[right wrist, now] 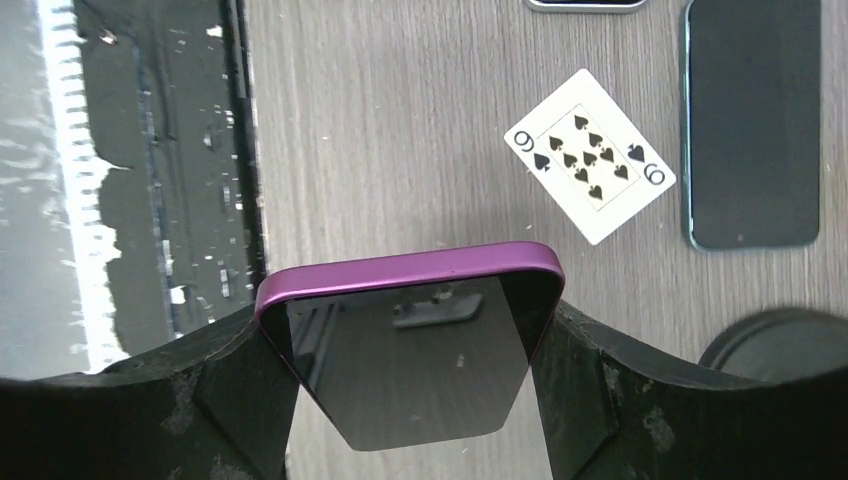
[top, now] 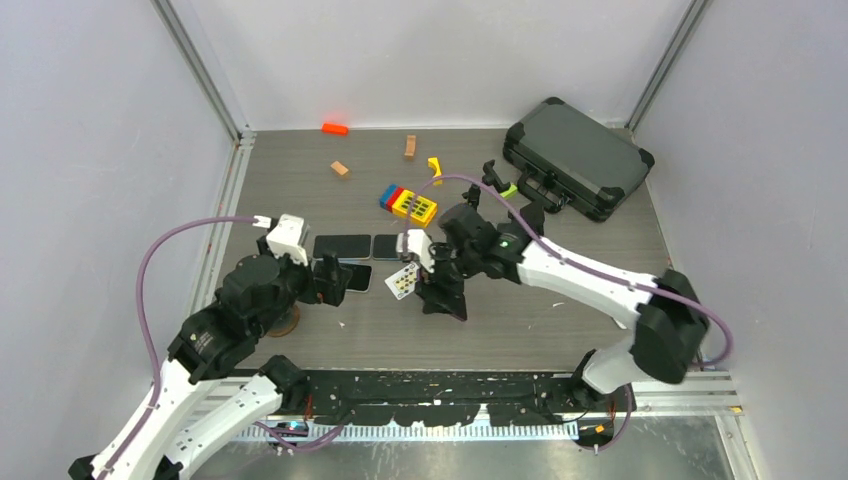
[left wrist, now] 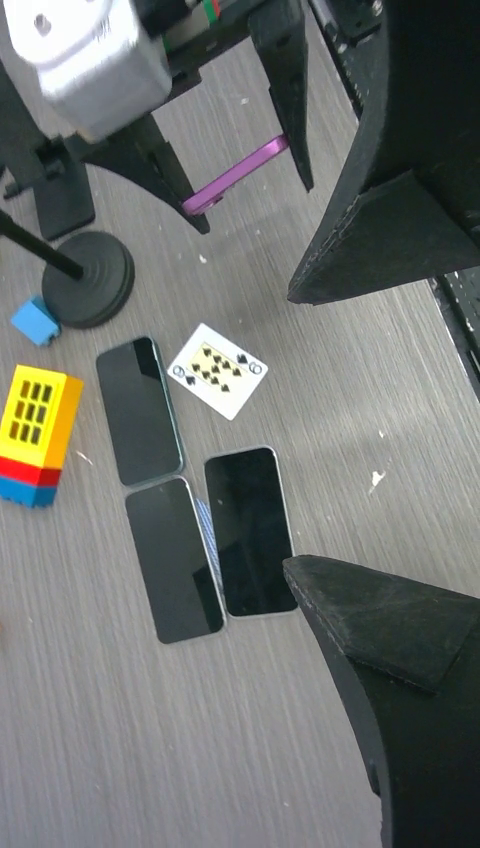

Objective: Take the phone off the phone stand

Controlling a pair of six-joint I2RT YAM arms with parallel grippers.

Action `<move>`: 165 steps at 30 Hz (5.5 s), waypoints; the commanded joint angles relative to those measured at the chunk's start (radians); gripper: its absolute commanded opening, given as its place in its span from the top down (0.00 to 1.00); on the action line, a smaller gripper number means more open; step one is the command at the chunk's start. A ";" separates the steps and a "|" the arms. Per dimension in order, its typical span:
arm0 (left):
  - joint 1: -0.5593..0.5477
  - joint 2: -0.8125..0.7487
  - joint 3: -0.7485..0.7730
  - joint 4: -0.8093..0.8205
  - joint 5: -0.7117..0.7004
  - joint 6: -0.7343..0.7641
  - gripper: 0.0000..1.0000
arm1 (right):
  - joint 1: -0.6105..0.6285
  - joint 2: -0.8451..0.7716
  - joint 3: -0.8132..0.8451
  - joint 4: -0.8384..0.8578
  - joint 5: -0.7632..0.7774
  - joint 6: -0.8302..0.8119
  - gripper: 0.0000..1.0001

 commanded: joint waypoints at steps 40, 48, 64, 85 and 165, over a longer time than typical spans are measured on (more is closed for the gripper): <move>0.001 -0.210 -0.019 -0.151 -0.291 -0.026 0.00 | 0.085 0.672 0.349 0.197 0.239 -0.117 0.60; 0.002 -0.212 -0.019 -0.151 -0.297 -0.023 0.00 | 0.086 0.676 0.348 0.198 0.244 -0.114 0.37; 0.002 -0.215 -0.022 -0.152 -0.307 -0.020 0.00 | 0.086 0.642 0.369 0.190 0.227 -0.108 0.07; 0.003 -0.201 -0.024 -0.147 -0.297 -0.014 0.00 | 0.077 0.134 0.003 0.269 0.296 0.312 0.06; 0.003 0.112 0.011 -0.171 -0.291 -0.045 0.00 | 0.032 -0.526 0.003 -0.471 0.988 1.163 0.01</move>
